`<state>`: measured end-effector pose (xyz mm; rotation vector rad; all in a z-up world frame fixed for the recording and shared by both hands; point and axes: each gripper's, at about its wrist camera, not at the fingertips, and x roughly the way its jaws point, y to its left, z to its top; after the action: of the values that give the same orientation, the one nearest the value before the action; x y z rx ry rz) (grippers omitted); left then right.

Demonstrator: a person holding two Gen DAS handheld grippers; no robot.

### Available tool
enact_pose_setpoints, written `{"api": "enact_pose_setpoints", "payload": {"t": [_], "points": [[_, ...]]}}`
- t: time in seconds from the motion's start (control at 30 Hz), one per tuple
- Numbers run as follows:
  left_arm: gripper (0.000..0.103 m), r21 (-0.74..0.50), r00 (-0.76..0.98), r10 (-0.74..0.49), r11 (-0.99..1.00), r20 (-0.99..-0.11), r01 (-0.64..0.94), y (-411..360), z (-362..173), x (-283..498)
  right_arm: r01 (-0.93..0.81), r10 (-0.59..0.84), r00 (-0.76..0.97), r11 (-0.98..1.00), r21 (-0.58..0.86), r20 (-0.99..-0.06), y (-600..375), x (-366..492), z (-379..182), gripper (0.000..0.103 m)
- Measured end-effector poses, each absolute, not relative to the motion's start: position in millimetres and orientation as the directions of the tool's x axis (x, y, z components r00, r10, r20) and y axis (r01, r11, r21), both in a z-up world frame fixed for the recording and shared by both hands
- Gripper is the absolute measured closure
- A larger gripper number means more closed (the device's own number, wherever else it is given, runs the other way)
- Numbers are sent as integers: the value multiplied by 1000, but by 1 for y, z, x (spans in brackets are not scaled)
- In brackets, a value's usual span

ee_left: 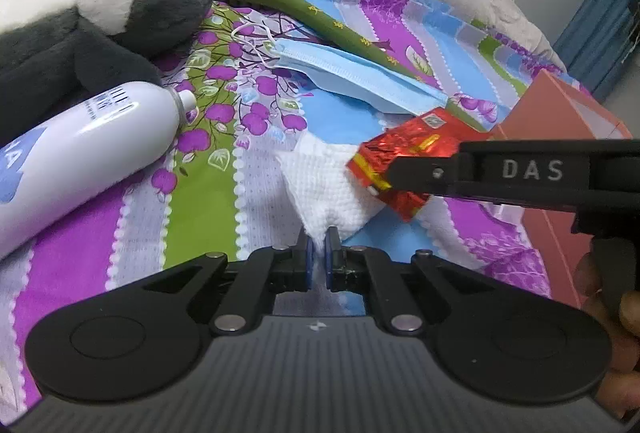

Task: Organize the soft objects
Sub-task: 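Grasp the white tissue with the left gripper while the right grasps the red foil packet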

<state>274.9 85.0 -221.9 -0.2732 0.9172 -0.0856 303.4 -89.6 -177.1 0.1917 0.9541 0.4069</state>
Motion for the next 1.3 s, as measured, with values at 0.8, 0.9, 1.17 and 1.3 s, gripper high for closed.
{"api": "enact_pose_setpoints", "payload": {"t": [0.8,0.9,1.17,1.3], "points": [[96,-282,669,-174,958,-722,-56,62,-147,172,-254,366,579,930,266,-728,-132,199,-120,71],[96,-284,686,-176,958,-706,-46,57,-133,158,-255,361,595,932,258,-718,-138,185,-111,77],[96,-292,666,-177,954,-725,-63,51,-142,138,-253,347,574,936,243,-742,-142,163,-130,78],[96,-289,644,-164,953,-747,-93,56,-156,130,-263,363,537,930,258,-761,-145,158,-148,76]]}}
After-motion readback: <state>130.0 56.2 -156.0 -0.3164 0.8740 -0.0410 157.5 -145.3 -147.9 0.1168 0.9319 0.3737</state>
